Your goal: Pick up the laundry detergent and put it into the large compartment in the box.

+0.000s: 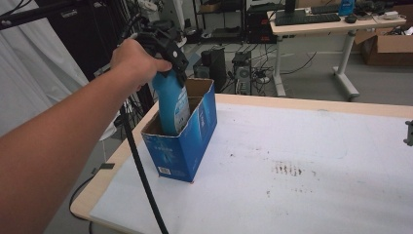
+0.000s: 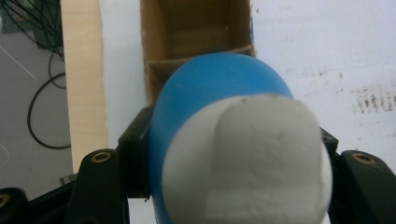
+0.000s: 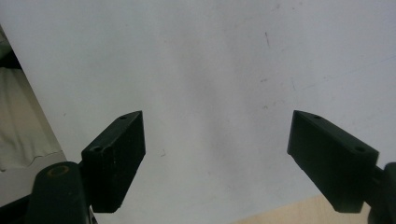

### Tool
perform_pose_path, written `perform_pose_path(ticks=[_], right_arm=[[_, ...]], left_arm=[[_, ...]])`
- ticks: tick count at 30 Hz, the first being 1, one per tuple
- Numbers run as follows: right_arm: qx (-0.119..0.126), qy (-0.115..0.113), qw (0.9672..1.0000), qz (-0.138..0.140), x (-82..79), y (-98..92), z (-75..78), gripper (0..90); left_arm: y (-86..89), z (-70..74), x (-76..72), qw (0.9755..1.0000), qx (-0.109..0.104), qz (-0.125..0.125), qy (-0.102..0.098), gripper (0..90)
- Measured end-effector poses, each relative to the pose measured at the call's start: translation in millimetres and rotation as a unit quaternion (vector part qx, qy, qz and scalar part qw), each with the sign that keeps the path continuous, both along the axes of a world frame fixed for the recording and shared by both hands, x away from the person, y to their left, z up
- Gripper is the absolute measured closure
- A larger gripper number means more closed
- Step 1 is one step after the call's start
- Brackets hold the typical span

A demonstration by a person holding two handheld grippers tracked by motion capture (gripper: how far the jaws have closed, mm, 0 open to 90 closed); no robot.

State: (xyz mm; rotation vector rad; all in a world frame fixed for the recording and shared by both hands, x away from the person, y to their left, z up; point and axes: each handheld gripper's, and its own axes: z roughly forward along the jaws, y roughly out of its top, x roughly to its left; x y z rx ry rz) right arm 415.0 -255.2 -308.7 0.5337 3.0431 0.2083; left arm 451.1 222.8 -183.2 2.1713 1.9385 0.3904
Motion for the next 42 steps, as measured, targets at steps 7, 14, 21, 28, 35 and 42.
perform_pose_path(ticks=[7,14,21,28,35,42], right_arm=[[-0.002,0.005,1.0000,-0.001,0.4,-0.1,-3.9,19.1],[-0.001,0.005,1.0000,-0.002,0.6,-1.1,-5.3,19.1],[-0.001,0.004,1.0000,0.001,-0.6,-0.7,-5.5,19.2],[-0.001,0.005,1.0000,-0.001,-0.6,-1.6,-5.8,18.9],[-0.002,0.005,1.0000,-0.002,-0.2,-2.0,-6.1,18.9],[-0.002,0.007,1.0000,-0.005,0.1,-2.8,-6.1,18.9]], left_arm=[[1.1,-27.5,2.9,0.9999,0.004,-0.005,0.009,37.9],[1.7,-49.0,4.8,0.9999,0.005,-0.006,0.011,37.9],[3.6,-65.0,5.2,0.9998,0.005,-0.008,0.015,37.9],[8.3,-83.5,4.8,0.9997,0.001,-0.005,0.023,37.9],[9.7,-93.1,6.0,0.9994,-0.003,-0.006,0.033,37.9],[10.7,-99.0,8.0,0.9992,0.001,-0.005,0.040,37.8]])
